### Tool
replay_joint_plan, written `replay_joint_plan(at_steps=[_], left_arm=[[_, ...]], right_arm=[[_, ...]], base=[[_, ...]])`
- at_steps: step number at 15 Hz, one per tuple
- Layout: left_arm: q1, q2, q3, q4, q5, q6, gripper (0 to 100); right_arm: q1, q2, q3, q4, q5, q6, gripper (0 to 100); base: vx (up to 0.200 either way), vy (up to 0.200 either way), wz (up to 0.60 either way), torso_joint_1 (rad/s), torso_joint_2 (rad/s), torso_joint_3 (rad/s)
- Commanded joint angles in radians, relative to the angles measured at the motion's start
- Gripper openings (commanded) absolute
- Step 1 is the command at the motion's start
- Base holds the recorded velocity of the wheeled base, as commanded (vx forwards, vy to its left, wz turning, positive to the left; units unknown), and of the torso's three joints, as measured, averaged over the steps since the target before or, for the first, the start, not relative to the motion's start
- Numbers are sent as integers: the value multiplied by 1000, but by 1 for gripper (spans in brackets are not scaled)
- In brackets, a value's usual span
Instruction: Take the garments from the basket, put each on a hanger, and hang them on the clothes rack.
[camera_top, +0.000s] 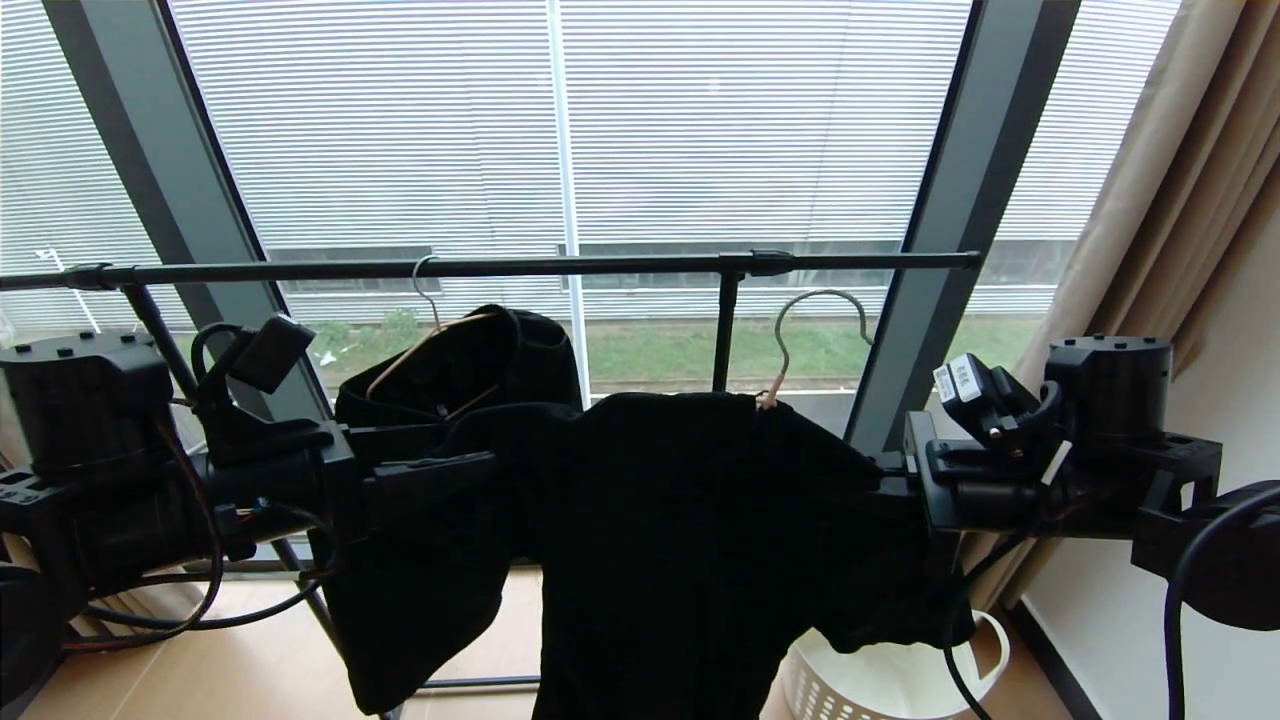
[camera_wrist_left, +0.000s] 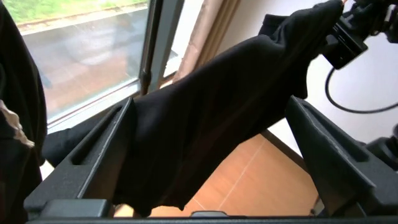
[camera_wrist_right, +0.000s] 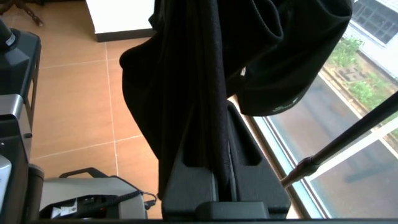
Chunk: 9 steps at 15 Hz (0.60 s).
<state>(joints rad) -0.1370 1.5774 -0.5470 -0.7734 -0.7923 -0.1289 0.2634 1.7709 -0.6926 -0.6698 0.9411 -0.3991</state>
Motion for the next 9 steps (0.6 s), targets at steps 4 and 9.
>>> replay_joint_plan(at_steps=[4, 9], left_arm=[[74, 70, -8, -15, -73, 0, 100], [74, 139, -2, -60, -77, 0, 100]], right_arm=[[-15, 7, -1, -2, 42, -3, 0], [-44, 5, -4, -13, 90, -3, 0]], base=[[0, 0, 0, 0, 0, 0], [0, 0, 0, 0, 0, 0]])
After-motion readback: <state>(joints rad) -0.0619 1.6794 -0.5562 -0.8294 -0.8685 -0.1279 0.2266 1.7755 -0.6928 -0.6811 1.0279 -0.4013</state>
